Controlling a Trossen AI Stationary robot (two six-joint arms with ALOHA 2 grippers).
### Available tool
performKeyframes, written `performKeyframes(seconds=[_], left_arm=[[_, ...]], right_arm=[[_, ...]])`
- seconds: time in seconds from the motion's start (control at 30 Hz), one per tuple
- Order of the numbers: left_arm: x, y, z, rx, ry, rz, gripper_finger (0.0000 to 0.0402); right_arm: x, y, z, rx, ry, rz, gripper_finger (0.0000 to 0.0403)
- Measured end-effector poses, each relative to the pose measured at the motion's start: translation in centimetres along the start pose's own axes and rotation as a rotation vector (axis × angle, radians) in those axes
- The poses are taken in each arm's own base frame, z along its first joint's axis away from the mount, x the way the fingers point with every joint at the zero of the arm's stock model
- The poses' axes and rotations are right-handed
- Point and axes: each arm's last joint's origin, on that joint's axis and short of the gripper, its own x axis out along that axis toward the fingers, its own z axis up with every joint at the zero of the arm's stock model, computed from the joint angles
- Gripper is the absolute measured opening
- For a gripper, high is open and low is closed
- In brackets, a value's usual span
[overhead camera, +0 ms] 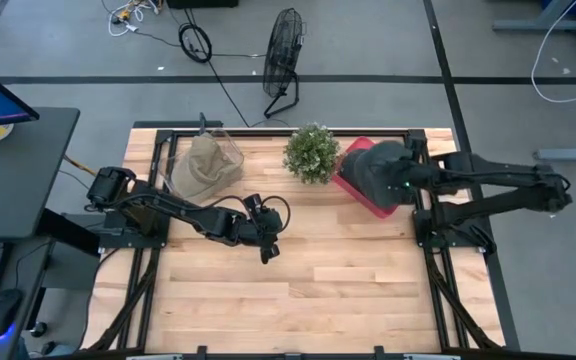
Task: Pick & Place hat
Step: Put the black cap into the red bin
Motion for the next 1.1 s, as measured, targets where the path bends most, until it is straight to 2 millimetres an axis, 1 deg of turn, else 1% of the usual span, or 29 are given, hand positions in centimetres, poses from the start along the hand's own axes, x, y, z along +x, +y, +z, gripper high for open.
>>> performKeyframes(seconds=[0.07, 0.13, 0.23, 0.37, 0.5, 0.63, 0.77, 1.0, 1.1], left_arm=[[0.0, 0.0, 0.0, 0.0, 0.0, 0.0, 0.0181], [0.0, 0.0, 0.0, 0.001, 0.0, 0.0, 0.0181], [0.0, 0.0, 0.0, 0.0, 0.0, 0.0, 0.0181], [0.0, 0.0, 0.0, -0.004, 0.0, -0.001, 0.0181], [0.0, 0.0, 0.0, 0.001, 0.001, 0.0, 0.0181], [0.0, 0.0, 0.0, 0.0, 0.001, 0.0, 0.0181], [0.0, 0.0, 0.0, 0.001, 0.001, 0.0, 0.0181], [0.0, 0.0, 0.0, 0.001, 0.001, -0.001, 0.0181], [0.0, 0.0, 0.0, -0.004, 0.002, -0.005, 0.0181]], right_arm=[[0.8, 0.0, 0.1, 0.018, 0.01, 0.035, 0.0009], [2.1, 0.3, 0.2, 0.005, 0.014, 0.037, 0.0009], [4.4, 1.3, -0.1, -0.083, 0.028, 0.031, 0.0009], [7.8, 2.8, -1.2, -0.159, 0.064, 0.007, 0.001], [9.8, 3.9, -2.6, -0.22, 0.127, 0.02, 0.0014], [10.6, 4.5, -3.5, -0.231, 0.182, 0.023, 0.0024], [10.6, 4.3, -3.5, -0.211, 0.182, 0.002, 0.0046], [10.7, 3.9, -3.2, -0.166, 0.179, -0.076, 0.0111], [10.4, 3.5, -3.0, -0.108, 0.192, -0.111, 0.0146]])
